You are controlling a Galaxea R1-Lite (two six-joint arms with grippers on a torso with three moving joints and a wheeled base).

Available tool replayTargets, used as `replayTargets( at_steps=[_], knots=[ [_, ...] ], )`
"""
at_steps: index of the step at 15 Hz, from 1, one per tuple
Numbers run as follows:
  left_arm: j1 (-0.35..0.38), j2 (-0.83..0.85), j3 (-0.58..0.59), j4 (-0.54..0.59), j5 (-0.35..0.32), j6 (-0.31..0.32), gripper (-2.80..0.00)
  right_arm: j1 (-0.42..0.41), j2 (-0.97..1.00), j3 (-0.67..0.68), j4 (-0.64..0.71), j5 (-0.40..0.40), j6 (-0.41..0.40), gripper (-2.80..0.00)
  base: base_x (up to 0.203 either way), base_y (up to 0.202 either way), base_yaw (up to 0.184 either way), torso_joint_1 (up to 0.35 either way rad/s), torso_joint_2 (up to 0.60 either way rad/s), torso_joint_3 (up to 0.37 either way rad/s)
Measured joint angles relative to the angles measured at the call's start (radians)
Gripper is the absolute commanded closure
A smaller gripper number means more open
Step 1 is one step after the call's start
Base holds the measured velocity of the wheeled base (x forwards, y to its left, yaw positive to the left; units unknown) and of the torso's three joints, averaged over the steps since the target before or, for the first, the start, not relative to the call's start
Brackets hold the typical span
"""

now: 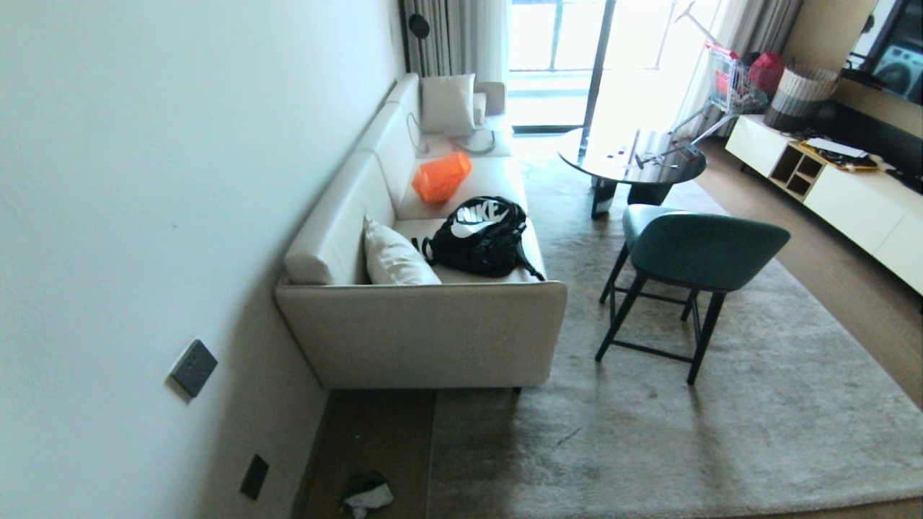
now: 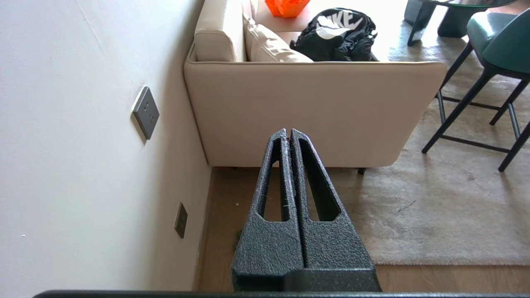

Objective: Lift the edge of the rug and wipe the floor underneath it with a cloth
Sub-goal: Pick up the rag

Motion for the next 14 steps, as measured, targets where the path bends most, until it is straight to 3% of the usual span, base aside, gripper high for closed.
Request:
replayTargets(
  at_steps=[14],
  knots=[
    [0.000, 0.000, 0.000, 0.000, 0.000, 0.000, 0.00, 0.000, 0.000, 0.000, 0.000, -0.001, 0.000, 0.00, 0.000, 0.000, 0.000, 0.000, 0.00, 0.000]
  ],
)
